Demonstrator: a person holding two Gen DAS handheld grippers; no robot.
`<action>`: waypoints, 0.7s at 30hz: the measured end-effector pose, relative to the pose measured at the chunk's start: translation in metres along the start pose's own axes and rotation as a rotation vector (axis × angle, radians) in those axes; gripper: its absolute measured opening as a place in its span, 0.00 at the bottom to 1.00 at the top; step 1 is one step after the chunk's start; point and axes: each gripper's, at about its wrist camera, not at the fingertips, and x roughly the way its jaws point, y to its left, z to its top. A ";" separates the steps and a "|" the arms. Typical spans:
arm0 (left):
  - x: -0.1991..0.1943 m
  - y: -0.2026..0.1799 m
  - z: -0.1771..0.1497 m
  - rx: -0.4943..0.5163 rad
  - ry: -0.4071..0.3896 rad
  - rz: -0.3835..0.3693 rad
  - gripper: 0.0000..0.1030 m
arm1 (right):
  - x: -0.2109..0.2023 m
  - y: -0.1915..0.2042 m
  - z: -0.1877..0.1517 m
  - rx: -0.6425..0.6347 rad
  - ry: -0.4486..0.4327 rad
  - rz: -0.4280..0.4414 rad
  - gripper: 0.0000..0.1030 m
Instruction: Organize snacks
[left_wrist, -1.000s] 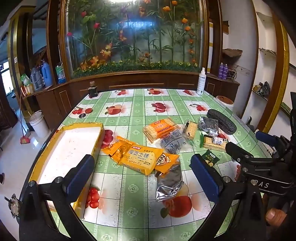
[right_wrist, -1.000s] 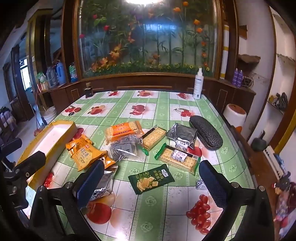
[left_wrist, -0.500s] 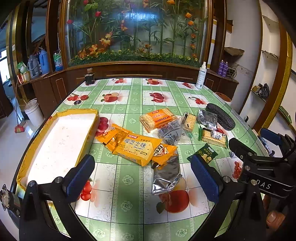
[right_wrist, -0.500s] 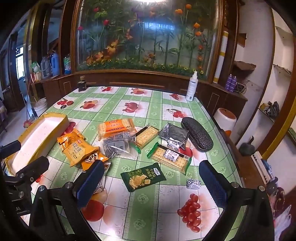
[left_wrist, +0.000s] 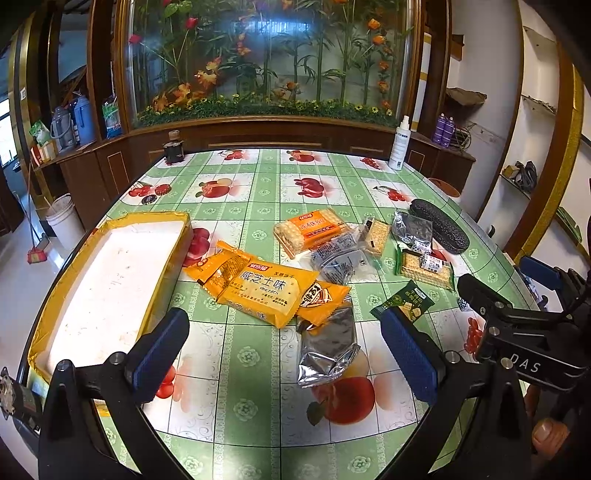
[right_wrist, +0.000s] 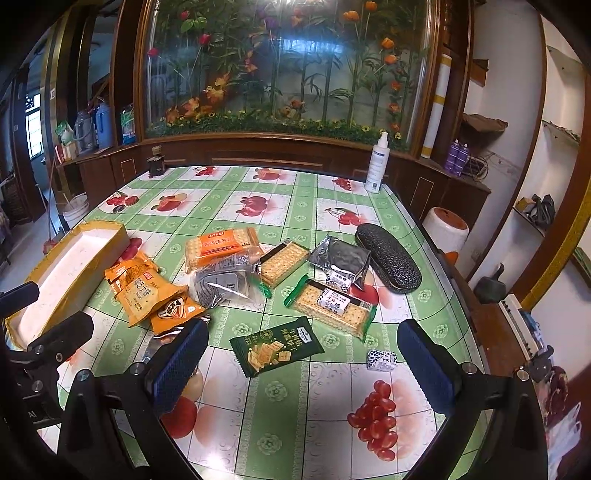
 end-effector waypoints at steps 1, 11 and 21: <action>0.000 0.000 0.000 0.001 0.002 0.001 1.00 | 0.001 0.000 0.000 0.001 0.002 -0.002 1.00; 0.004 0.001 -0.003 -0.005 0.019 -0.006 1.00 | 0.004 0.002 -0.003 -0.011 0.014 -0.011 1.00; 0.005 0.004 -0.006 -0.007 0.024 -0.006 1.00 | 0.004 0.002 -0.004 -0.013 0.019 -0.013 1.00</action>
